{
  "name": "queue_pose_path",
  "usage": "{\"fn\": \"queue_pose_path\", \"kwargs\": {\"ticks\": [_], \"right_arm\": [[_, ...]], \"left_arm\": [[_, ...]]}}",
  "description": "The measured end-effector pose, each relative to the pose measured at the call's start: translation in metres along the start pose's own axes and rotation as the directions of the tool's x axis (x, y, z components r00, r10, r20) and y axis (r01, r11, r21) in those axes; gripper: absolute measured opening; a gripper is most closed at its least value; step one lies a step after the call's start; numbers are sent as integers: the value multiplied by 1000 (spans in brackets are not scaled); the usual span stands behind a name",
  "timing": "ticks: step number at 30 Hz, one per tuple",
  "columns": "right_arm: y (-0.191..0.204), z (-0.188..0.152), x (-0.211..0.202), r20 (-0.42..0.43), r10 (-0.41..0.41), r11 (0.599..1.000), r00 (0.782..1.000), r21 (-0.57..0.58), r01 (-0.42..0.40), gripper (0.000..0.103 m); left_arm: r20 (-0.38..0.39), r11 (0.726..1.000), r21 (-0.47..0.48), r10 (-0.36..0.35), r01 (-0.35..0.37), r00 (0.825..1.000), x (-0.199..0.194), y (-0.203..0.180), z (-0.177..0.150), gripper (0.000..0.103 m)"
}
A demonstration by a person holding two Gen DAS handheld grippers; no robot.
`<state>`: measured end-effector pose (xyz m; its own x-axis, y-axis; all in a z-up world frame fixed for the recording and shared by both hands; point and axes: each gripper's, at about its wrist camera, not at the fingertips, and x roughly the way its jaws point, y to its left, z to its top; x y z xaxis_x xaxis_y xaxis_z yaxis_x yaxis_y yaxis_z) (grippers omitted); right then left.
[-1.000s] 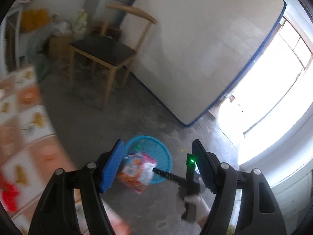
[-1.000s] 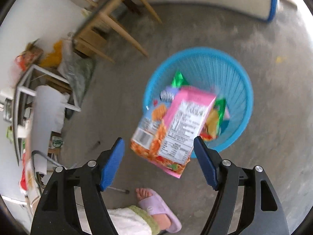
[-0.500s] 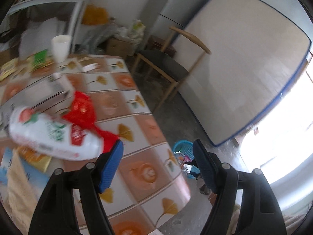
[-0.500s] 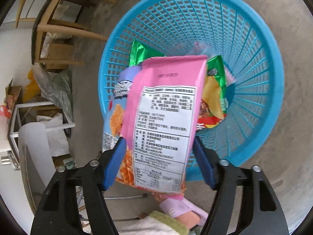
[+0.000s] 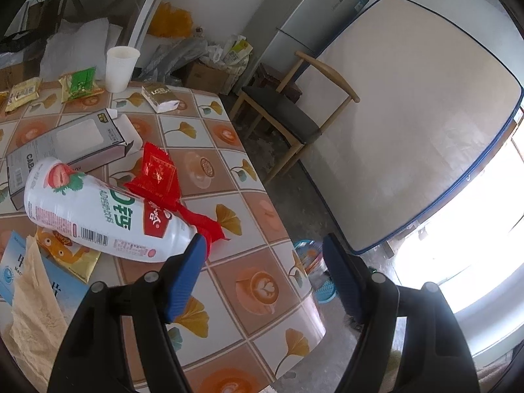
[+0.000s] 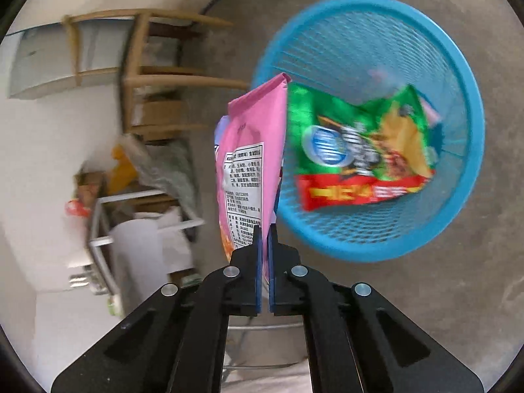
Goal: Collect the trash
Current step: 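Move both tools back to the table toward the brown paper and medicine box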
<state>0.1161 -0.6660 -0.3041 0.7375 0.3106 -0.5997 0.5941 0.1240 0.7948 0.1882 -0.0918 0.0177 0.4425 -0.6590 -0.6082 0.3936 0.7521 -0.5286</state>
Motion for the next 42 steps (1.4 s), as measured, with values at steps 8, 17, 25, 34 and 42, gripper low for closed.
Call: {"fn": "queue_pose_path", "kwargs": {"ticks": [8,17,25,34,42], "right_arm": [[90,-3,-60,357,-184,869,916,-377,322,2],[48,-12,20,618,-465,485,633,-421,767,42],[-8,-9,29,497,-550,582,671,-348,735,50],[28,-48,-24,440,-440,718,783,-350,601,53],[117,-150,-56,372,-221,689,901,-594,415,86]], "left_arm": [[39,1000,-17,27,-26,999,-18,17,-1,71],[53,997,-54,55,-52,997,-22,29,-2,71],[56,997,-44,71,-69,996,-21,31,1,71],[93,996,-39,83,-80,992,-34,28,0,71],[176,987,-40,163,-158,971,-93,40,-12,72]]}}
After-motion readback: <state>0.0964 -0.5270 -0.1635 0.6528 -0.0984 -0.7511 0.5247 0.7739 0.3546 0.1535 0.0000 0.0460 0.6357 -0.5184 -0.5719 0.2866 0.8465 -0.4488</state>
